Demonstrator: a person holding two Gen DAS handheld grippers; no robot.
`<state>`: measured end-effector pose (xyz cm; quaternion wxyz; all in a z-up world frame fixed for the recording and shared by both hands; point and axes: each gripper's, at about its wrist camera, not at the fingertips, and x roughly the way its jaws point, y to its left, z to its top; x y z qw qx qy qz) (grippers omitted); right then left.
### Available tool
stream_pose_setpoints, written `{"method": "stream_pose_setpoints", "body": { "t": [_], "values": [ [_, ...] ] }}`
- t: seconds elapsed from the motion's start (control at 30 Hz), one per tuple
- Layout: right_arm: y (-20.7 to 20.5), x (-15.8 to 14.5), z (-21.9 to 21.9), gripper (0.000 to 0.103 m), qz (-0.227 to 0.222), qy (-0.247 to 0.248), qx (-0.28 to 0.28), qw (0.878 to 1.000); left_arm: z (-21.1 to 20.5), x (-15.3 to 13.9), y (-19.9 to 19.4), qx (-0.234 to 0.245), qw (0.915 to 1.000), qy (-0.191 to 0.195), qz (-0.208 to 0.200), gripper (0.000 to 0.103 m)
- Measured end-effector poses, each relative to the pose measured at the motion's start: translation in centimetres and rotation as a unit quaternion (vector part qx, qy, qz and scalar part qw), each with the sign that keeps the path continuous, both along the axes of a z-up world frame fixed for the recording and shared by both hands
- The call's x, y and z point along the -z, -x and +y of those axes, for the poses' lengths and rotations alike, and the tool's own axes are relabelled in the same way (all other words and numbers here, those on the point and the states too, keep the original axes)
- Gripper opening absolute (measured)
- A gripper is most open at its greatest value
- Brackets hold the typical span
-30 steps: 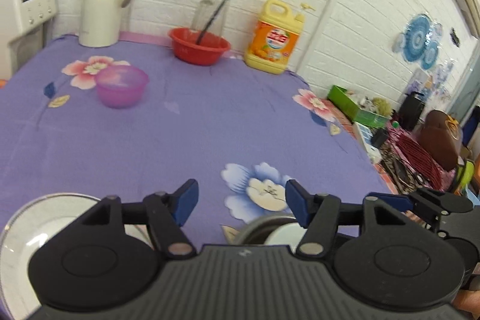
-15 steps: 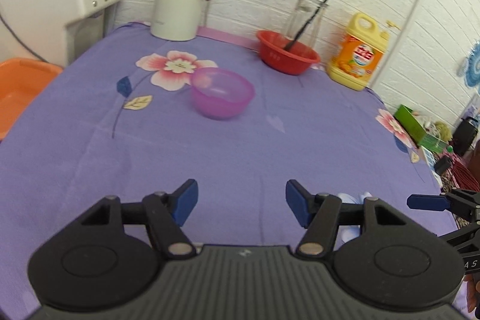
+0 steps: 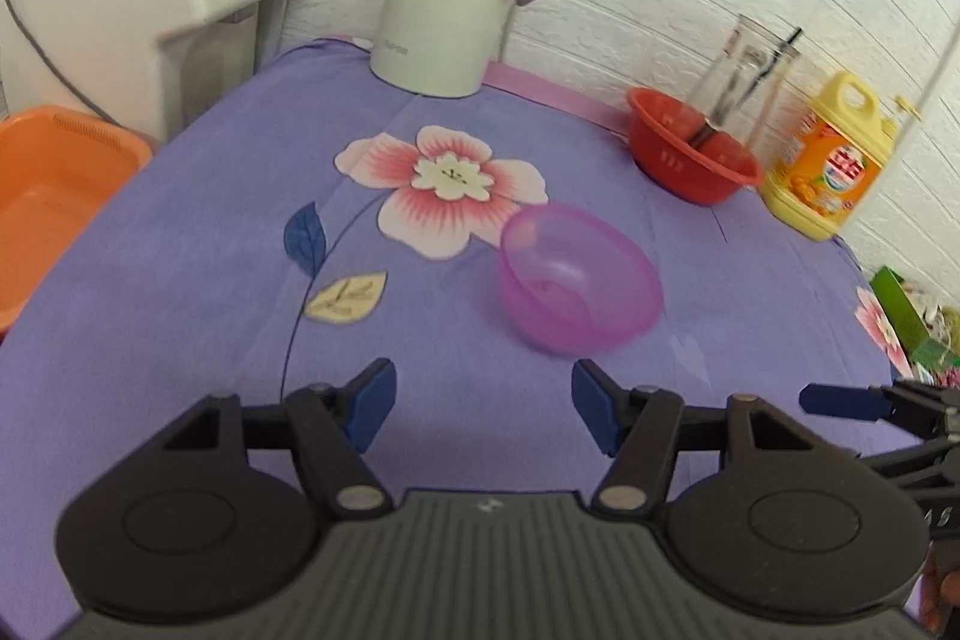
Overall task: Organize plates and bowls
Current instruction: 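Release the white bowl and reach both tools to the pink plastic bowl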
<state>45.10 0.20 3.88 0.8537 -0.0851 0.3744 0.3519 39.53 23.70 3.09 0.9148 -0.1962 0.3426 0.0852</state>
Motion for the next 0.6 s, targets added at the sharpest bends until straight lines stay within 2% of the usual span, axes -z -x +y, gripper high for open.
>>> {"method": "stream_pose_setpoints", "body": {
  "t": [0.23, 0.33, 0.5, 0.6],
  "values": [
    [-2.6, 1.2, 3.4, 0.103, 0.004, 0.000, -0.025, 1.000, 1.2, 1.0, -5.7, -0.005, 0.9997, 0.016, 0.018, 0.064],
    [-3.4, 0.9, 3.9, 0.103, 0.002, -0.012, -0.027, 1.000, 1.4, 1.6, -7.6, -0.009, 0.9996, 0.009, 0.024, 0.064],
    [-6.0, 0.5, 5.2, 0.103, -0.021, 0.002, -0.012, 1.000, 2.3, 2.4, -9.1, -0.024, 0.9991, 0.022, 0.028, 0.064],
    [-7.6, 1.1, 5.9, 0.103, -0.015, 0.007, -0.008, 1.000, 2.2, 2.6, -9.8, -0.024, 0.9990, 0.017, 0.033, 0.064]
  ]
}}
